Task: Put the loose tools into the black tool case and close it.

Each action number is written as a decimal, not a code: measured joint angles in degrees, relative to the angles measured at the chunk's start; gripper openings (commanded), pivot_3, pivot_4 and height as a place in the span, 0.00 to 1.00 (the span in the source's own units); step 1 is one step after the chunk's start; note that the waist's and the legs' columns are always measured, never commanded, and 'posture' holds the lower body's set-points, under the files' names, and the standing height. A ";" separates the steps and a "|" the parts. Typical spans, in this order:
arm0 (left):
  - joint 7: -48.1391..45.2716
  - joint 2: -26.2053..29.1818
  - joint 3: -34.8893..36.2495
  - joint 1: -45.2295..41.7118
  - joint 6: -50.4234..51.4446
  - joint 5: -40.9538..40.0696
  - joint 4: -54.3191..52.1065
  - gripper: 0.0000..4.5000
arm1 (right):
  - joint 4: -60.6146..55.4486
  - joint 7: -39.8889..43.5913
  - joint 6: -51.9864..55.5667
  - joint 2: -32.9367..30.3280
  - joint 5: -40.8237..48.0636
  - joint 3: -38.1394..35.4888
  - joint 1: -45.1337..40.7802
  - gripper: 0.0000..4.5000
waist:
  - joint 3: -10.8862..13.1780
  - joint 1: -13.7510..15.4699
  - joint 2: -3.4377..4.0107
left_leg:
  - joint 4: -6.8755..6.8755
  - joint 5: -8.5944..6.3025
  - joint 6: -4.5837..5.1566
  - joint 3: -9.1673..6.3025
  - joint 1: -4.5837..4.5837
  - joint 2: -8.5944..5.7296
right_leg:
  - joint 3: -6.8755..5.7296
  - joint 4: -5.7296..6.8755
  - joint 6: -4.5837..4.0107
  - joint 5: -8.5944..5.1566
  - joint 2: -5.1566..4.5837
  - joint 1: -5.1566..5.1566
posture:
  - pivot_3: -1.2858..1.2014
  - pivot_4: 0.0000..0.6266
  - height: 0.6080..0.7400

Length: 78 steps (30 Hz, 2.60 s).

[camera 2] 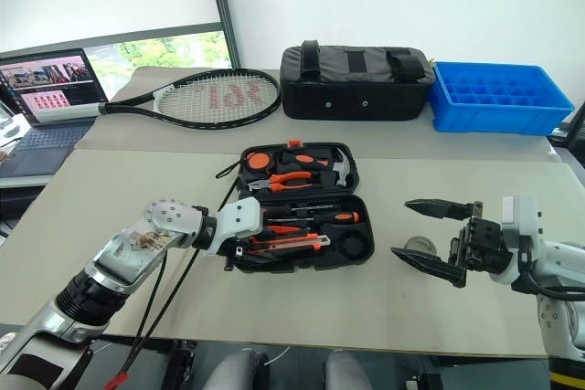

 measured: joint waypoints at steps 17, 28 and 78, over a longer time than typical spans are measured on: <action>1.55 -2.16 0.07 -1.48 -1.81 3.62 0.67 0.96 | -1.13 -2.13 -0.86 0.00 0.02 -1.66 0.79 1.00 | -0.07 0.22 0.12 | 0.38 -0.04 0.05 -0.04 -0.15 -0.02 | 0.03 0.02 0.00 0.00 0.02 0.06 | 0.52 0.24 0.75; 0.21 -7.86 7.81 -5.52 -5.12 -3.78 2.43 0.62 | -1.98 -2.57 -0.85 0.00 0.05 -1.69 1.10 1.00 | -0.13 0.33 0.25 | 0.47 -0.03 0.05 -0.08 -0.18 -0.06 | 0.02 0.05 0.01 0.00 0.01 0.08 | 0.52 0.24 0.75; -6.54 0.74 17.43 2.28 0.31 -21.54 -6.11 0.74 | 7.21 -8.92 0.66 -13.58 -25.40 14.48 -1.00 0.83 | -0.28 0.08 0.38 | 0.63 -0.03 0.05 -0.12 -0.17 -0.02 | 0.05 0.17 0.31 -0.17 0.08 0.08 | 0.52 0.24 0.75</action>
